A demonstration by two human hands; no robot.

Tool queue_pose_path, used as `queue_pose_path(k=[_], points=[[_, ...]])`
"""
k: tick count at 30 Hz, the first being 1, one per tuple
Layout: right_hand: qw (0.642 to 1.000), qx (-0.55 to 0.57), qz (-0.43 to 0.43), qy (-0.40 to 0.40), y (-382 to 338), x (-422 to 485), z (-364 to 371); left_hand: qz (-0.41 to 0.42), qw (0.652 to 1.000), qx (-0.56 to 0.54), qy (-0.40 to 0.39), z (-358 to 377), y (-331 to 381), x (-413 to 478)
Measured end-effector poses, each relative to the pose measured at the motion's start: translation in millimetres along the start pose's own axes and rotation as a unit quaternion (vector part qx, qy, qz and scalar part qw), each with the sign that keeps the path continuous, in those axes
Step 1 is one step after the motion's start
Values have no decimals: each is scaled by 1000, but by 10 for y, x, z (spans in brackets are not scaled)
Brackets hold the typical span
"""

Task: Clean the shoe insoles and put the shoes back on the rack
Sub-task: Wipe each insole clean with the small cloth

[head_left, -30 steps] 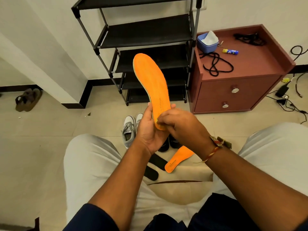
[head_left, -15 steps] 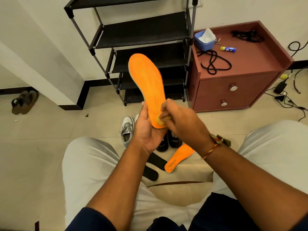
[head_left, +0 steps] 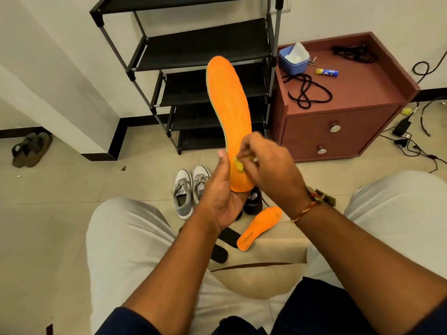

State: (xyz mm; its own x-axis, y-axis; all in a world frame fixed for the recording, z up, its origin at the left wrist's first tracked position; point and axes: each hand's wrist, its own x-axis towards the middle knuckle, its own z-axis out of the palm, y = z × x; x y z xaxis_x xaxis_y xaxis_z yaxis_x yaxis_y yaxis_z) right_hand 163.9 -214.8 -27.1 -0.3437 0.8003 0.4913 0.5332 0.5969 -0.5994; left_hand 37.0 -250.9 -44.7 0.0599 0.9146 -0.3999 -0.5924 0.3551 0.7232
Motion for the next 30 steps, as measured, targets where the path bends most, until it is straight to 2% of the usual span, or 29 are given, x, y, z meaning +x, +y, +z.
queue_pose_path(k=[3, 5, 7, 11, 15, 17, 20, 22, 24, 30], points=[[996, 18, 56, 72, 116, 102, -166, -19, 999, 30, -26, 45, -39, -50], [993, 38, 67, 88, 125, 92, -209, -30, 999, 34, -28, 45, -37, -53], [994, 72, 54, 57, 43, 12, -131, -38, 999, 8, -14, 17, -19, -28], [992, 112, 26, -56, -172, -198, 128, -31, 999, -19, 8, -95, 98, 33], [992, 84, -10, -91, -169, -182, 150, -15, 1000, -20, 14, -128, 175, 31], [996, 43, -13, -72, -108, -133, 110, -19, 1000, -21, 11, -108, 125, 12], [1000, -8, 8, 7, 61, -20, -16, -34, 999, 5, -4, -29, 22, -36], [997, -2, 47, 54, 153, 43, -107, -45, 999, 28, -11, 25, -17, -57], [996, 15, 68, 65, 169, 37, -120, -46, 998, 40, -4, 20, -33, -37], [996, 74, 22, -51, -78, -210, 159, -21, 998, -38, 34, -108, 154, 43]])
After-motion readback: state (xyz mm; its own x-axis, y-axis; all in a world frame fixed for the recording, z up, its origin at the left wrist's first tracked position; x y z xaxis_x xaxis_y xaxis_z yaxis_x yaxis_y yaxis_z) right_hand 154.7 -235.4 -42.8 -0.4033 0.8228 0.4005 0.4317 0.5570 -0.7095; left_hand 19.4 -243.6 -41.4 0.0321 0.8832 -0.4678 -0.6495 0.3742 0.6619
